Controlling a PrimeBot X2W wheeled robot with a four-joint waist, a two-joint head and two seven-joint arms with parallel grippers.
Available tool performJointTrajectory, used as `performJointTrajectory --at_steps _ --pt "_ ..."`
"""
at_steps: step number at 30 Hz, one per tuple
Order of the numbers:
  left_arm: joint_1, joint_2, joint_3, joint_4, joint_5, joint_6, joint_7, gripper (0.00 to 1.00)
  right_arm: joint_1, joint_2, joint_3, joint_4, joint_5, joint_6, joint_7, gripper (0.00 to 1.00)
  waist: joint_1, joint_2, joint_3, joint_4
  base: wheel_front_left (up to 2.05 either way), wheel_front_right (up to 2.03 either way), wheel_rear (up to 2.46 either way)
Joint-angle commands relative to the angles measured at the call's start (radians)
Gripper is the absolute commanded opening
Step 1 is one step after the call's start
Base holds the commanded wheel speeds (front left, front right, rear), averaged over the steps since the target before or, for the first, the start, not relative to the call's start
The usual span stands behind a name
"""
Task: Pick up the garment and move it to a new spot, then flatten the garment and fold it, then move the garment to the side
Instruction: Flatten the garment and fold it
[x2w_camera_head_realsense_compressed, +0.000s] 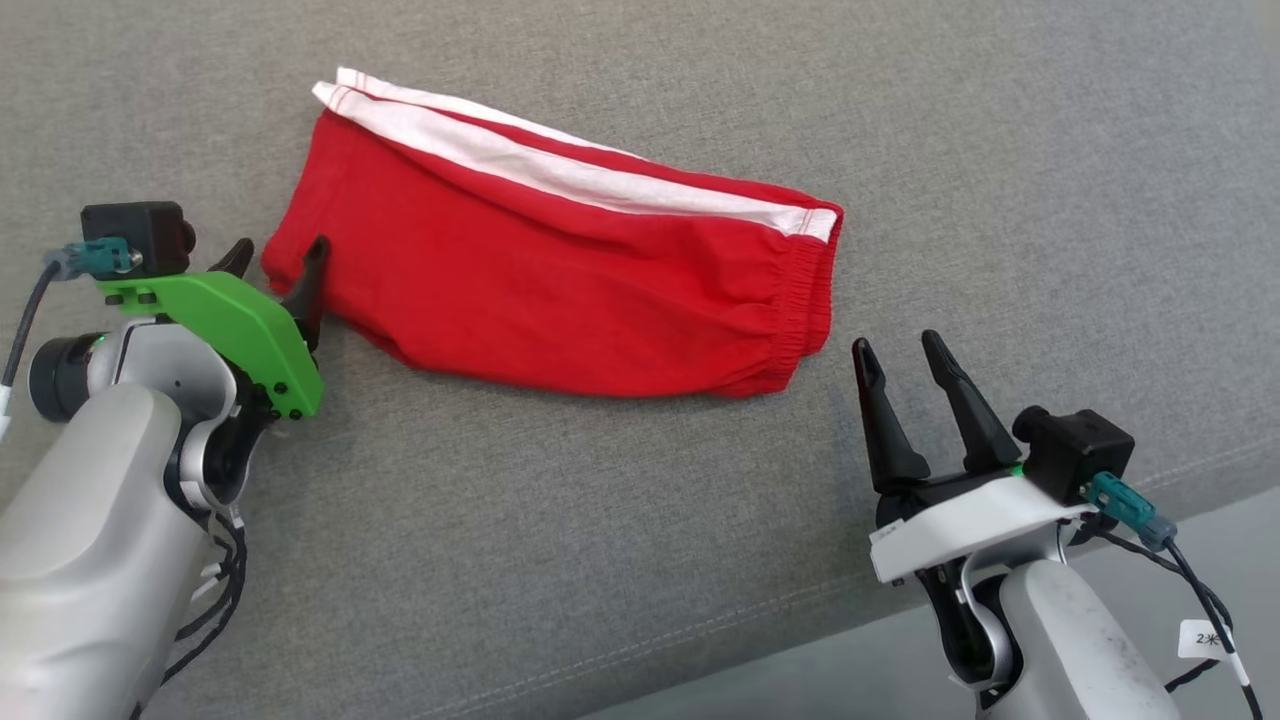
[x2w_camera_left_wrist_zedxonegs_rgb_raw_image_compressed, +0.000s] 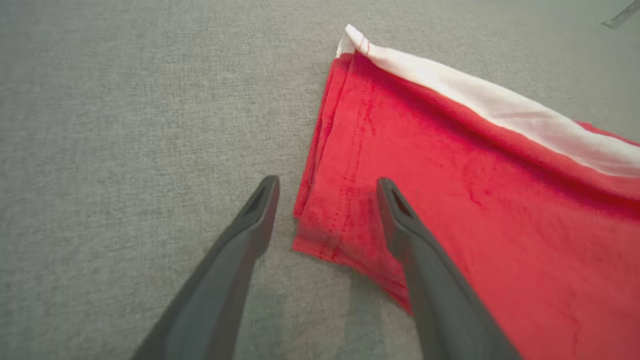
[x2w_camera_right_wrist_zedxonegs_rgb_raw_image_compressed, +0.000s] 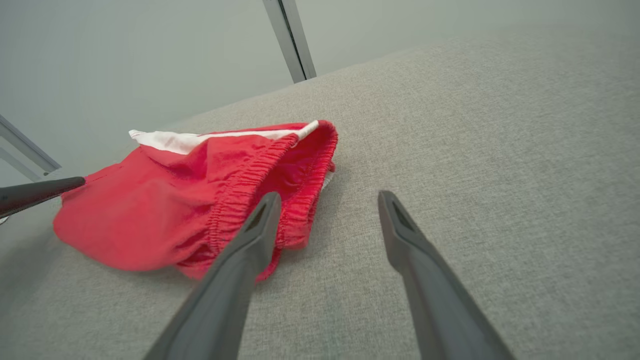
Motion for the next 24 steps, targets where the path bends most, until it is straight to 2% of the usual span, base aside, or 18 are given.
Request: performJointTrajectory --at_steps 1,6,11,12,13,14,18,24 --pt "-0.023 0.001 0.003 0.036 -0.008 -0.010 0.011 1.00 -0.019 -0.001 0.006 0.010 0.012 0.000 -0.010 1.00 0.0000 0.0000 0.038 -0.038 0.00 0.00 0.00" --pt "-0.029 -0.014 0.005 0.118 -0.029 -0.018 0.021 1.00 -0.036 -0.001 0.013 0.033 0.026 0.000 -0.017 1.00 0.0000 0.0000 0.046 -0.039 0.00 0.00 0.00" --pt "-0.008 -0.033 -0.006 0.138 -0.043 -0.027 0.035 1.00 -0.046 -0.001 0.010 0.036 0.036 0.000 -0.017 1.00 0.0000 0.0000 0.043 -0.026 0.00 0.00 0.00" --pt "0.001 -0.037 -0.001 0.136 -0.048 -0.018 0.028 0.49 -0.046 -0.001 0.008 0.035 0.038 0.000 -0.017 1.00 0.0000 0.0000 0.041 -0.024 0.00 0.00 0.00" --pt "0.011 -0.041 0.001 0.132 -0.050 -0.013 0.024 0.33 -0.044 -0.001 0.005 0.034 0.037 0.000 -0.017 1.00 0.0000 0.0000 0.038 -0.020 0.00 0.00 0.00" --pt "0.019 -0.045 0.001 0.126 -0.053 -0.010 0.020 0.00 -0.042 -0.001 0.000 0.033 0.036 0.000 -0.017 1.00 0.0000 0.0000 0.036 -0.016 0.00 0.00 0.00" --pt "0.049 -0.054 0.013 0.093 -0.070 -0.014 0.002 0.00 -0.036 -0.001 -0.010 0.027 0.038 0.000 -0.017 1.00 0.0000 0.0000 0.027 -0.002 0.00 0.00 0.00" --pt "0.095 -0.052 0.029 0.022 -0.069 0.007 -0.061 0.00 -0.024 -0.001 -0.033 0.028 0.033 0.000 -0.017 1.00 0.0000 0.0000 0.012 0.019 0.00 0.00 0.00"
